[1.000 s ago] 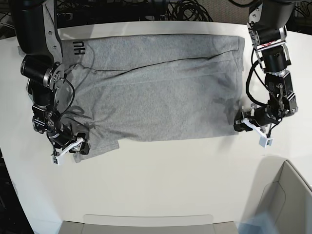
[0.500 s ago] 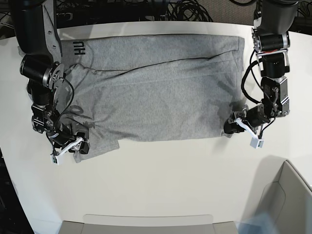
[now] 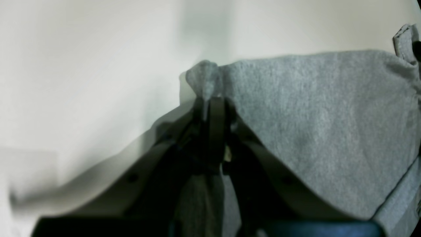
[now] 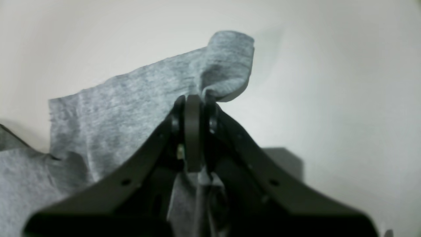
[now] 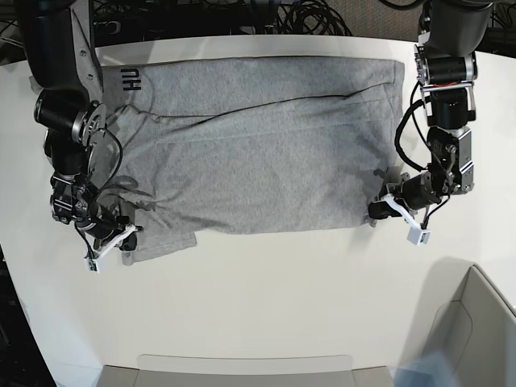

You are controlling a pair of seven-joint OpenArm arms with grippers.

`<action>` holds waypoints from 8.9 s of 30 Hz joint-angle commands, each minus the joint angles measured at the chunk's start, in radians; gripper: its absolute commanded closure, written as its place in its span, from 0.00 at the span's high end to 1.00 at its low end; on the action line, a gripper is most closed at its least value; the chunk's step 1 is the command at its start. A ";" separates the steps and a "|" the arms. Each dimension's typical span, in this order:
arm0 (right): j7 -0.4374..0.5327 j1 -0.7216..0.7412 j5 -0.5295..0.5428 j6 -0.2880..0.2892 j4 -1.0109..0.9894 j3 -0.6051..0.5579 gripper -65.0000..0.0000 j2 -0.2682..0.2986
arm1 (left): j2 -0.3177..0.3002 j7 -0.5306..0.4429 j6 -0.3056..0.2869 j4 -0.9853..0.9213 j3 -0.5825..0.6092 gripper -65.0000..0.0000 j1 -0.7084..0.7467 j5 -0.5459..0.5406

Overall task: Fold the T-shirt properly
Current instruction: 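Grasp the hem corners with both grippers, then lift the hem and fold it over toward the collar edge, then lower the hem onto the folded shirt and open both grippers, then regrasp the folded shirt ends with both grippers, then carry the strip end in the left gripper toward the right gripper, folding it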

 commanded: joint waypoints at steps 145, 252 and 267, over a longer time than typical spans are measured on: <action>-0.595 -0.946 0.070 0.209 1.526 0.338 0.12 -0.176 | 0.134 0.415 0.008 1.240 -0.412 0.60 0.829 0.026; -0.593 -0.946 0.066 0.209 1.528 0.338 0.12 -0.205 | 0.225 0.637 -0.028 1.303 -0.460 0.00 0.645 0.031; -0.593 -0.946 0.069 0.209 1.525 0.337 0.12 -0.205 | 0.392 0.637 -0.028 1.360 -0.165 0.00 0.669 0.026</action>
